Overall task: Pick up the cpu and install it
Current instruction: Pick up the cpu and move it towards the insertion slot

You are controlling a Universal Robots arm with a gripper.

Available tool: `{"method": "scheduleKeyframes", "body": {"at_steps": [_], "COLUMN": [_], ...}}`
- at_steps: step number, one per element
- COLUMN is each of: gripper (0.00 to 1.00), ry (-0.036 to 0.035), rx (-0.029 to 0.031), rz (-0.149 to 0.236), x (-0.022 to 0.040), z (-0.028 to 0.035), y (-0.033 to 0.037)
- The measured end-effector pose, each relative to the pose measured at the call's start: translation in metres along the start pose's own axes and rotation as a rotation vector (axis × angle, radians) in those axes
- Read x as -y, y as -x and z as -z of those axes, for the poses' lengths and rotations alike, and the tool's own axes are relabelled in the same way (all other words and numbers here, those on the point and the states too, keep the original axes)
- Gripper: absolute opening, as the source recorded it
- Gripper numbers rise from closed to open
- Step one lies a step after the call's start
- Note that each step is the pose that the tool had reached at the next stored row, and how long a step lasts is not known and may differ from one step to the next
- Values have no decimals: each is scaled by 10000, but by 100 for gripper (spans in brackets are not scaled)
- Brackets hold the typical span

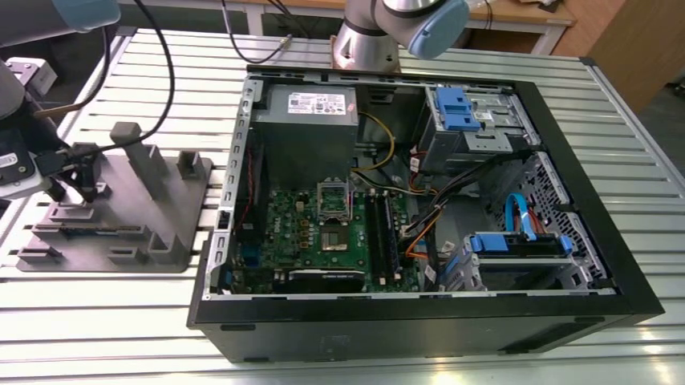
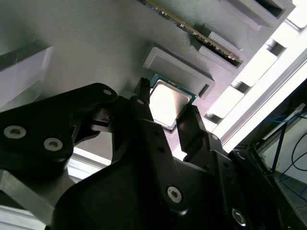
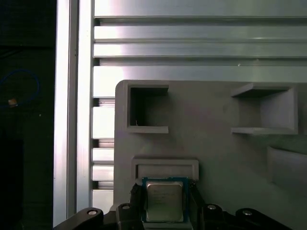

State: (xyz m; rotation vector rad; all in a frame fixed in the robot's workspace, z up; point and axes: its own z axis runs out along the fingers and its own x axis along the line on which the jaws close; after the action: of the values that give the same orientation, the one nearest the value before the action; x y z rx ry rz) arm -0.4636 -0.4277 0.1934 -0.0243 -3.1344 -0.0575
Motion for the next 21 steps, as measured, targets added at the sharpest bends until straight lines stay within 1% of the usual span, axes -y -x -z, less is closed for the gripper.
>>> {"method": "scheduleKeyframes", "body": {"at_steps": [4,7,14,19,21], "gripper": [47,47,47,47,47], "ry": [-1,2,0,-1,-4], "rx": [-1,3,0,0,-6], "rz": [0,0,0,0,0], "x": [-2,-3,-4,-4,-4], "z": [52,58,98,99,111], "y": [0,0,-1,0,-1]}}
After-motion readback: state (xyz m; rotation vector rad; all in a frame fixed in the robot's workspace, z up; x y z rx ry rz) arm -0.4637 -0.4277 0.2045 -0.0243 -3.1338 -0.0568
